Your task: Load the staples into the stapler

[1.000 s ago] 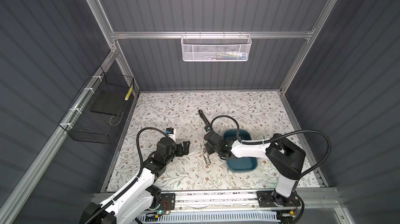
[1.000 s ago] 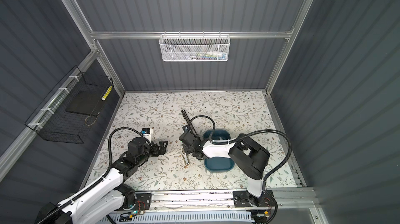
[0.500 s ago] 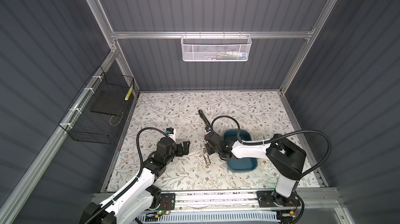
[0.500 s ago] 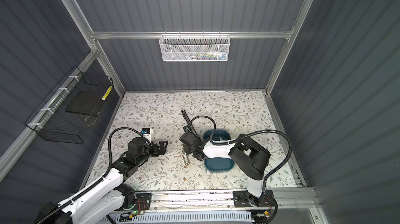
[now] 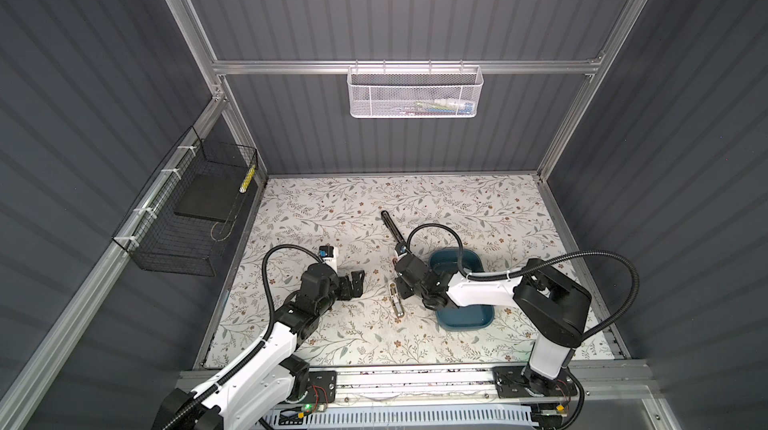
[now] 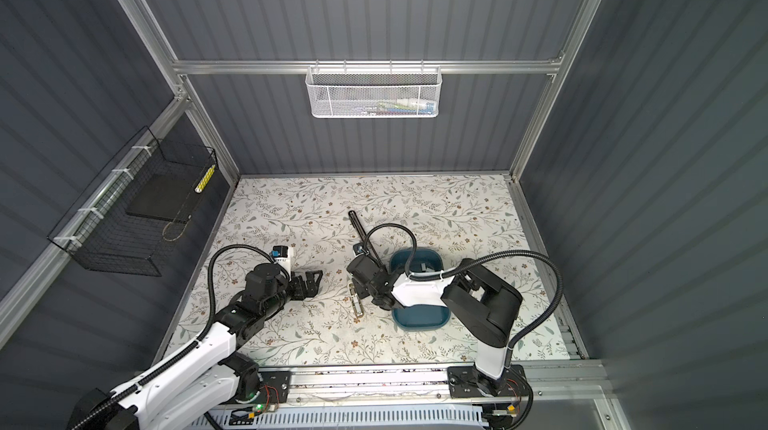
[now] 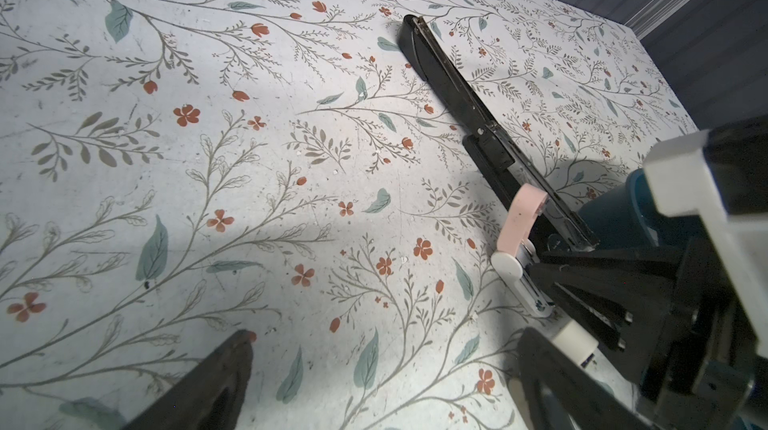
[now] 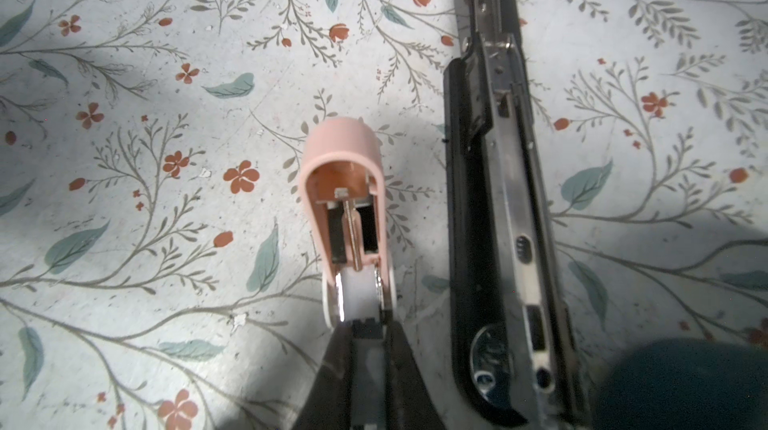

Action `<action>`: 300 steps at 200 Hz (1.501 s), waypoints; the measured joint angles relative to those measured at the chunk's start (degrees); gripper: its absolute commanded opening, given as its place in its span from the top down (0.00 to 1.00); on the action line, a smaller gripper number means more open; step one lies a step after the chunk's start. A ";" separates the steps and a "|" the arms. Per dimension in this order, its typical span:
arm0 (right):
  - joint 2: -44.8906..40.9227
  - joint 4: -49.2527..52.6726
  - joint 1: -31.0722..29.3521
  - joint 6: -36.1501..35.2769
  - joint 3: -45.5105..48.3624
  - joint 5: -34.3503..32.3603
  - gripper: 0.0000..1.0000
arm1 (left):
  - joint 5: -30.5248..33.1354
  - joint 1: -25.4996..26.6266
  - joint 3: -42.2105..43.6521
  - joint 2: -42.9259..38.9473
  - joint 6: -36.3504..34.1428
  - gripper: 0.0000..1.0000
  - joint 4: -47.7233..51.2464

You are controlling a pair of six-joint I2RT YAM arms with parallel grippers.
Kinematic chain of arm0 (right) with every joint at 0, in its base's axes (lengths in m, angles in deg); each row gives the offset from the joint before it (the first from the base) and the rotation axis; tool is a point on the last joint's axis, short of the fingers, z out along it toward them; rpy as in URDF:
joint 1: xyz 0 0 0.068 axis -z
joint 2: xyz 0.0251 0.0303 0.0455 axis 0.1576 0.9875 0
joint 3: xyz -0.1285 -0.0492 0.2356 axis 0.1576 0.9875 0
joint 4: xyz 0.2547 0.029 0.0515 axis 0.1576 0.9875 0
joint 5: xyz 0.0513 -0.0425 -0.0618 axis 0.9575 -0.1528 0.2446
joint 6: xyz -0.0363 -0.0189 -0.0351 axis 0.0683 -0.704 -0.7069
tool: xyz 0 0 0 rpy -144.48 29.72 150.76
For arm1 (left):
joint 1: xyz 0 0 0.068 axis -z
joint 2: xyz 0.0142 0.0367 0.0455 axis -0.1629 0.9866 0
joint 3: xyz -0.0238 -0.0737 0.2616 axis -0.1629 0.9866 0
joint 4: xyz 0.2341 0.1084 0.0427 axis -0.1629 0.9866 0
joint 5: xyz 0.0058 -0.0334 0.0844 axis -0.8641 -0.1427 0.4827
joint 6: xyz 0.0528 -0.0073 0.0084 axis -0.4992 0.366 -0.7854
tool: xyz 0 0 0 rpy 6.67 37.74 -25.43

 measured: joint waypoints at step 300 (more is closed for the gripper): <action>-0.68 -4.00 -0.07 -0.92 2.32 1.05 0.96 | 0.00 0.00 0.00 0.15 -0.02 0.00 0.00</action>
